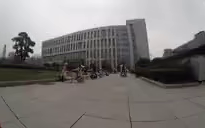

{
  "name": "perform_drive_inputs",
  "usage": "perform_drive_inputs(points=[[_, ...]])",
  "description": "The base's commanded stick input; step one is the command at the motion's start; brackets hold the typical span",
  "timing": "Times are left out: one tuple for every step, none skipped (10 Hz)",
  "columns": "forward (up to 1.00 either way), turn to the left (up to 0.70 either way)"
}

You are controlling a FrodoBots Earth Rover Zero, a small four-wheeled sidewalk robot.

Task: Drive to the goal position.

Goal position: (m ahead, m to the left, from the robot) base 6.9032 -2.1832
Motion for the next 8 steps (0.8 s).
perform_drive_inputs(points=[[0.7,-0.01],[0.7,-0.01],[0.7,-0.01],[0.7,-0.01],[0.7,-0.01],[0.7,-0.01],[0.7,-0.01],[0.7,-0.01]])
